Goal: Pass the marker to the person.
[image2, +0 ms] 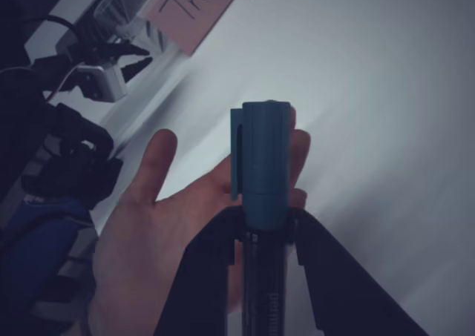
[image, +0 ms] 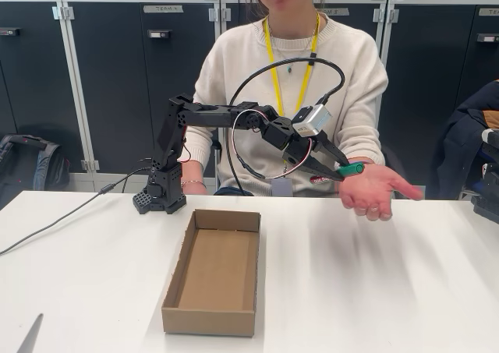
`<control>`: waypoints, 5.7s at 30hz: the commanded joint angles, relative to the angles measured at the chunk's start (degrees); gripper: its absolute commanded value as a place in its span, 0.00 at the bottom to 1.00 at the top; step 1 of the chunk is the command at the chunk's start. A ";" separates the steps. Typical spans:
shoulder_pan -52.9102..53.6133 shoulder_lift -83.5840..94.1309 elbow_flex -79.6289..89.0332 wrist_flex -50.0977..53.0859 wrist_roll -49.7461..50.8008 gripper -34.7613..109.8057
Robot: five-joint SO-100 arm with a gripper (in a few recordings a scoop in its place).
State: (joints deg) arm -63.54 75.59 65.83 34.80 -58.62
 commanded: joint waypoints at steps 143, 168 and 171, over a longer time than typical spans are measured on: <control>3.43 -4.31 -13.62 -2.11 -0.88 0.39; 3.78 -4.13 -12.57 -2.72 -1.23 0.40; 3.69 -4.13 -12.48 -2.46 -1.23 0.40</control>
State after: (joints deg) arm -60.03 65.13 53.88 33.31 -59.68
